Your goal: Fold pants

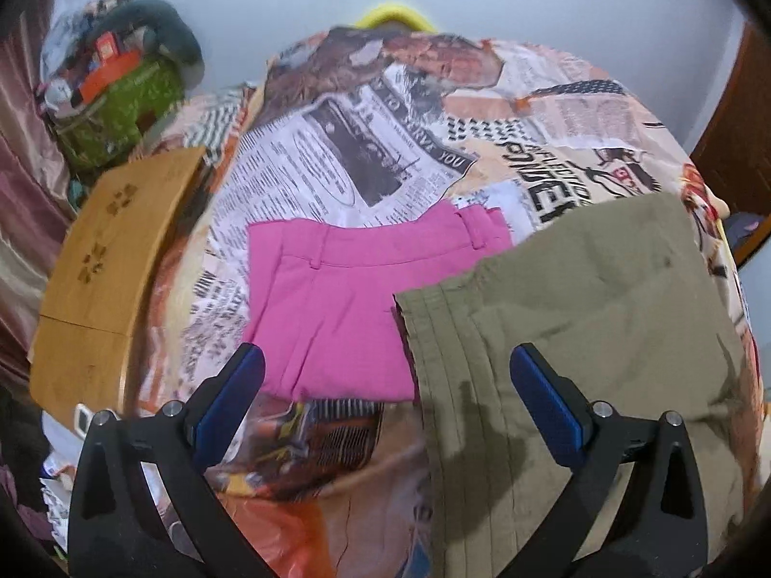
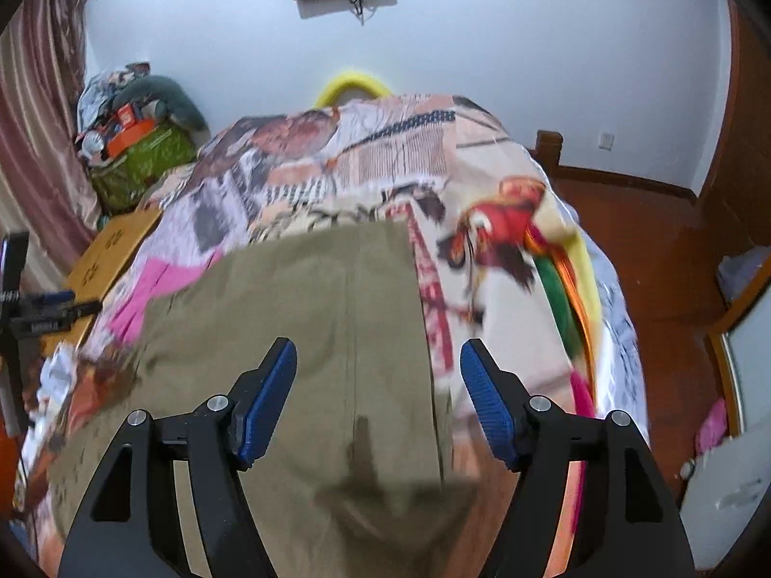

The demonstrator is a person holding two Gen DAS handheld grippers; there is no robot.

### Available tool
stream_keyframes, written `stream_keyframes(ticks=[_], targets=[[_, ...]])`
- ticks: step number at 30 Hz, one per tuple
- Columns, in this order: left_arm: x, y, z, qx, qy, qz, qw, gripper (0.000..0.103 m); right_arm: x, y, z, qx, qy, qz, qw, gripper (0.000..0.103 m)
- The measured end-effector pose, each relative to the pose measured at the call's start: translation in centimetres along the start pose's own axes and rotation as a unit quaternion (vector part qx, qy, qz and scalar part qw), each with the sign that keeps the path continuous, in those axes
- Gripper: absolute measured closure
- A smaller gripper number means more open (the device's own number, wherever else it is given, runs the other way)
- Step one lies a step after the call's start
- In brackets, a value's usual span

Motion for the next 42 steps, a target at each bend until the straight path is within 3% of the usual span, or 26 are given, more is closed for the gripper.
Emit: stream_keyframes(ticks=[8,17,18,22,26,27,28,31,37,42], targets=[[-5.7,0.3,-0.8,0.041,0.05,0.044,0.9969,0.0,-7.2,-0.4,-4.1,-0.019,0.02,-0.008,1.0,0.036],[-10.0,-0.7,-0.5,0.056,0.089,0.067,0.9922,0.0,-13.0,0.0,-5.0,-0.002,0.034,-0.004,0.999,0.036],[-10.3,-0.7,-0.4,0.061,0.091,0.08,0.9908,0.001,-13.5,0.1,-4.9,-0.003,0.032,-0.002,0.999,0.036],[-11.3,-1.1,-0.4,0.085,0.097,0.128,0.9834,0.023,-15.1,0.2,-4.7,-0.01,0.046,-0.016,0.999,0.04],[-10.8,-2.0,-0.9,0.064,0.088,0.112,0.9877,0.045,-15.6,0.3,-4.4,-0.022,0.043,-0.019,0.999,0.051],[-10.7,-2.3,-1.0,0.055,0.086,0.104,0.9893,0.048,-15.5,0.2,-4.3,-0.027,0.04,-0.02,0.999,0.062],[-10.6,-2.5,-1.0,0.047,0.085,0.095,0.9907,0.05,-15.5,0.0,-4.4,-0.03,0.04,-0.014,0.999,0.08],[-9.8,-2.7,-1.1,0.034,0.077,0.077,0.9934,0.055,-15.3,-0.4,-4.5,-0.035,0.044,-0.018,0.998,0.092],[-7.0,-3.2,-1.6,0.0,0.041,0.033,0.9986,0.061,-12.2,0.1,-5.2,-0.022,0.004,-0.016,1.0,0.093],[-3.1,-3.7,-2.4,-0.026,-0.004,0.013,0.9996,0.064,-7.3,0.8,-6.4,-0.013,-0.038,-0.021,0.999,0.093]])
Point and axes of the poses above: each gripper's, at about its wrist camera, not at the fingertips, and x roughly against the way its jaws point, y to its left, z to its underside, the point moved 2 cm from there along -x, roughly the way its jaws point, and after that the axes turned 6 degrees about -x, right-handed, at the moved point
